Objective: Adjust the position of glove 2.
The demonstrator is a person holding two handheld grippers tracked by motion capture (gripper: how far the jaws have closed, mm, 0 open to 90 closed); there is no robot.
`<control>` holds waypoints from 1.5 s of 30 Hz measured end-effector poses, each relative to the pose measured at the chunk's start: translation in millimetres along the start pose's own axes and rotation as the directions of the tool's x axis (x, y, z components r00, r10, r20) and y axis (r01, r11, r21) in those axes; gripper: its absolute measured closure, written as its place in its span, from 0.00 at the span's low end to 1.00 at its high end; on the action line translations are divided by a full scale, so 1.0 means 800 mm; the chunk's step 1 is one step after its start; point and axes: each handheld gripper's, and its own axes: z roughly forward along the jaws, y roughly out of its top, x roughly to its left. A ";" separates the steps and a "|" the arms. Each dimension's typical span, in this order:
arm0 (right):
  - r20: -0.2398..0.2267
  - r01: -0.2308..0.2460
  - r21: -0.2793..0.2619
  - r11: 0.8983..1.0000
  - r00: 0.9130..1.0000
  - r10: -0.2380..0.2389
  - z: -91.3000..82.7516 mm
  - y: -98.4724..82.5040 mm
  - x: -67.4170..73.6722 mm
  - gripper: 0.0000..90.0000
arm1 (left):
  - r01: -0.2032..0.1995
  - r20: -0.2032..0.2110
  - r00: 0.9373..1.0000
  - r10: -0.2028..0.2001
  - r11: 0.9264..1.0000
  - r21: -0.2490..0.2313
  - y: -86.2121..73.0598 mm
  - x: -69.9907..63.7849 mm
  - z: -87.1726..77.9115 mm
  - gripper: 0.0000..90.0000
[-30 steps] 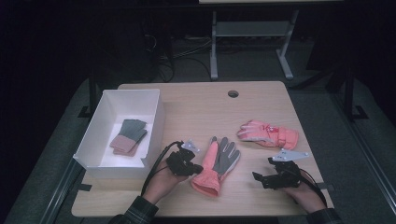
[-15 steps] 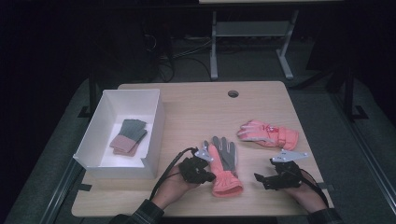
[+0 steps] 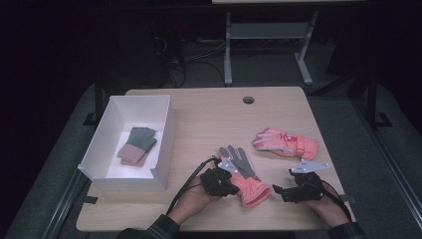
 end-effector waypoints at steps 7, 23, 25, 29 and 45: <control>0.000 0.000 -0.001 1.000 1.000 0.000 0.000 0.000 -0.001 0.14 | 0.001 0.007 1.000 -0.001 1.000 0.000 0.003 0.000 0.003 1.00; -0.021 -0.017 0.052 0.999 1.000 0.018 -0.007 0.002 -0.010 0.14 | 0.004 -0.075 0.997 -0.005 1.000 -0.022 -0.037 0.007 -0.034 0.67; -0.022 -0.020 0.037 0.999 1.000 0.021 -0.010 0.003 -0.011 0.15 | 0.010 -0.091 0.996 -0.012 1.000 -0.021 -0.047 0.008 -0.038 0.59; -0.037 -0.010 0.035 0.999 0.999 0.012 -0.013 0.004 -0.010 0.21 | 0.016 -0.122 0.992 -0.019 1.000 -0.023 -0.066 0.011 -0.047 0.44; 0.016 -0.027 -0.022 0.999 0.999 0.028 -0.021 0.054 -0.043 1.00 | 0.043 -0.191 0.980 -0.054 0.997 -0.061 -0.086 0.012 -0.051 0.16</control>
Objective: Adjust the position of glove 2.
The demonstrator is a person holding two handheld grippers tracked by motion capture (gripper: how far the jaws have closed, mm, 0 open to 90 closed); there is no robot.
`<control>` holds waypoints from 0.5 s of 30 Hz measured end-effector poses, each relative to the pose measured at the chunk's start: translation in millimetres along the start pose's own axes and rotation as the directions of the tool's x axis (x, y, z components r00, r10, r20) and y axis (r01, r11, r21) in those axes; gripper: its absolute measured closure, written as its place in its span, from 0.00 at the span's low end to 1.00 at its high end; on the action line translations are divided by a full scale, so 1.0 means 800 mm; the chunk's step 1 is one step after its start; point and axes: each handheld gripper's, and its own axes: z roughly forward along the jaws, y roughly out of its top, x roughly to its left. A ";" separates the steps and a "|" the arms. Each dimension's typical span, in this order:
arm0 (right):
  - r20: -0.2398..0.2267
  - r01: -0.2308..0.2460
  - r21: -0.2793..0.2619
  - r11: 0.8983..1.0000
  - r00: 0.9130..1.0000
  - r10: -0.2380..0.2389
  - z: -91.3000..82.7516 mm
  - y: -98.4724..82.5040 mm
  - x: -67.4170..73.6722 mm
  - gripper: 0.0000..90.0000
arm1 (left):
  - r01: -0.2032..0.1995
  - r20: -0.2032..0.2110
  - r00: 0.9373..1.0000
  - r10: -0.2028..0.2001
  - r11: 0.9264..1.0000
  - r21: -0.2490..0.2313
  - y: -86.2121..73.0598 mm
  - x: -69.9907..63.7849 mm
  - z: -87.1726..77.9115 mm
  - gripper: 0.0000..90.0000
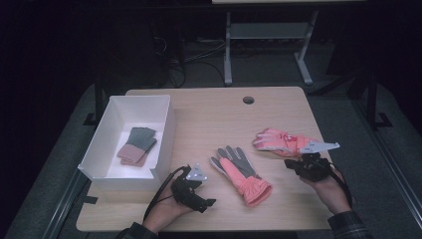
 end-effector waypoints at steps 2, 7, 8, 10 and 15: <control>0.009 -0.011 -0.018 1.000 1.000 0.012 0.000 0.011 -0.011 1.00 | 0.014 0.001 1.000 -0.014 1.000 0.001 0.000 0.001 0.001 0.15; 0.047 -0.035 -0.040 0.999 0.998 0.037 0.005 0.038 -0.042 1.00 | 0.023 -0.003 1.000 -0.023 1.000 -0.008 0.000 0.005 0.001 0.15; 0.060 -0.043 -0.043 0.998 0.997 0.045 0.008 0.044 -0.050 1.00 | 0.024 -0.006 1.000 -0.025 1.000 -0.011 0.000 0.005 0.000 0.15; 0.086 -0.051 -0.032 0.998 0.995 0.054 0.015 0.053 -0.063 1.00 | 0.018 -0.008 1.000 -0.018 1.000 -0.009 0.000 0.007 0.000 0.15; 0.157 -0.069 -0.002 0.998 0.985 0.069 0.035 0.067 -0.095 1.00 | 0.009 -0.006 1.000 -0.009 1.000 -0.007 0.000 0.005 0.000 0.15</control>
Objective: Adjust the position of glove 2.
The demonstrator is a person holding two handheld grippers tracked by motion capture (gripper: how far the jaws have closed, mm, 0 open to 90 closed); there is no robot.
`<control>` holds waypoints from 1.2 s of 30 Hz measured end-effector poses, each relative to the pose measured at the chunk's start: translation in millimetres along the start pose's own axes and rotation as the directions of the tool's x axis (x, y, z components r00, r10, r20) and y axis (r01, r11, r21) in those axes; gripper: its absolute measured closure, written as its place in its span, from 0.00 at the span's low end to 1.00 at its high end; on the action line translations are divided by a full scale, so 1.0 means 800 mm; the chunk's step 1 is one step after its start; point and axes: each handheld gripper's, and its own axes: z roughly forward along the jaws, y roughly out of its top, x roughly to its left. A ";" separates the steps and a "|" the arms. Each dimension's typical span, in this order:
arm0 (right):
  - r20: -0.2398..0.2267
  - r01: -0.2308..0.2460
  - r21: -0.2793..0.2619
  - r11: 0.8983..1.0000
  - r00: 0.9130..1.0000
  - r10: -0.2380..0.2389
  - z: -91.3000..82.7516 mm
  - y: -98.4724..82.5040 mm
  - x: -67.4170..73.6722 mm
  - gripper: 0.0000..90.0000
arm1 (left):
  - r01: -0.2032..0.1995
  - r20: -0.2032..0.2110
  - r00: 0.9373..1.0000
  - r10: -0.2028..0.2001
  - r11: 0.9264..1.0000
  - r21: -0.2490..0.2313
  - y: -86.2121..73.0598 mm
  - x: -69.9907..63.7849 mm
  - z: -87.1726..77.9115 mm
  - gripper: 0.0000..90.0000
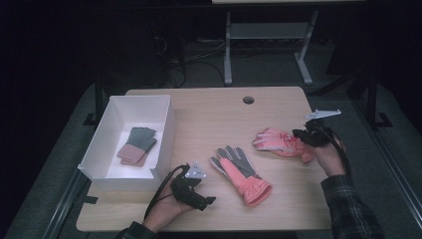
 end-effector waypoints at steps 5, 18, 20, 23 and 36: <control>0.026 -0.061 0.030 0.998 0.998 0.060 0.022 0.003 -0.038 1.00 | -0.008 -0.007 1.000 0.008 1.000 0.010 0.000 0.000 0.001 0.15; 0.032 -0.058 0.123 0.991 0.998 0.054 0.034 -0.015 -0.056 1.00 | 0.002 -0.009 1.000 -0.002 1.000 0.006 0.000 0.001 0.002 0.15; 0.024 -0.054 0.120 0.991 0.998 0.052 0.029 -0.018 -0.052 1.00 | 0.005 -0.011 1.000 -0.005 1.000 0.004 -0.001 0.001 0.001 0.15; 0.014 -0.037 0.126 0.991 0.999 0.035 0.022 -0.025 -0.045 1.00 | 0.004 -0.011 1.000 -0.004 1.000 0.006 -0.001 0.001 0.001 0.15; -0.064 0.032 0.126 0.991 0.998 -0.024 -0.010 -0.053 -0.010 1.00 | -0.003 -0.015 1.000 0.003 1.000 -0.001 0.000 0.002 -0.001 0.16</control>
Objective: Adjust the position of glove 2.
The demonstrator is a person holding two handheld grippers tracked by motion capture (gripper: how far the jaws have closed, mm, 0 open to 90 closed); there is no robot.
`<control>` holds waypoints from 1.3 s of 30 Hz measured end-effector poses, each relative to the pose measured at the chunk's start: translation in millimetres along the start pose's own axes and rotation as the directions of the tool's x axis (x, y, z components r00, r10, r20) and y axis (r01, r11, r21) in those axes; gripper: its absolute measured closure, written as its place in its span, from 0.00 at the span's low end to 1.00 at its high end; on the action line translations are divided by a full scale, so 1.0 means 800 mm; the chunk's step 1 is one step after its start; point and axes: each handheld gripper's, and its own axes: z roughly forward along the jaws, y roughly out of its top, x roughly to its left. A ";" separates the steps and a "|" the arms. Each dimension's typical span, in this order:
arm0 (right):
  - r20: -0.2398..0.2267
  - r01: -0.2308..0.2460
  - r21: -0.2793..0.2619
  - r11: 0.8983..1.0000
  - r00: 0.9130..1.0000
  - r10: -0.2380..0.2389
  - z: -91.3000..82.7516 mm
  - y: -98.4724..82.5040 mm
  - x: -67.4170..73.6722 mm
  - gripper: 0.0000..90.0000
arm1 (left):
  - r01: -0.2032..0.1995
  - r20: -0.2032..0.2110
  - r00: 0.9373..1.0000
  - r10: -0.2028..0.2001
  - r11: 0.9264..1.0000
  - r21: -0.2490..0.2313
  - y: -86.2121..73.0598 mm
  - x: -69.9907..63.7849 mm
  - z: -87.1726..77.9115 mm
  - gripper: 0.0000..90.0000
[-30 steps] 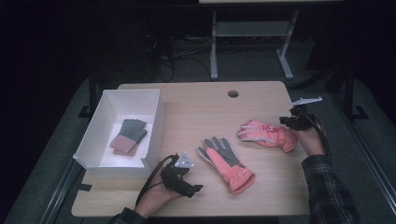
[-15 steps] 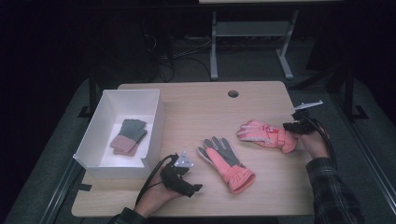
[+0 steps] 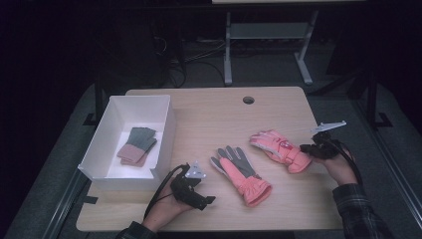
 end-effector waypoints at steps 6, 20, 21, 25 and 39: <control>-0.058 0.005 0.004 1.000 0.998 -0.005 -0.009 -0.011 0.020 1.00 | 0.000 -0.003 1.000 0.000 1.000 -0.004 0.000 0.001 -0.002 0.16; -0.127 0.008 -0.069 0.998 0.992 -0.017 -0.020 0.004 0.047 0.78 | 0.000 -0.003 1.000 0.000 1.000 0.000 -0.001 0.002 -0.001 0.15; -0.138 0.006 -0.075 0.997 0.990 -0.016 -0.019 0.007 0.049 0.76 | -0.001 -0.004 1.000 0.001 1.000 0.000 -0.001 0.002 -0.001 0.15; -0.161 0.004 -0.082 0.997 0.987 -0.017 -0.009 0.020 0.056 0.71 | -0.001 -0.008 1.000 0.001 1.000 0.000 -0.001 0.002 -0.001 0.15; -0.165 0.008 0.057 0.998 0.986 0.001 0.046 0.036 0.070 0.47 | -0.005 -0.004 1.000 0.005 1.000 0.007 -0.001 0.001 0.001 0.15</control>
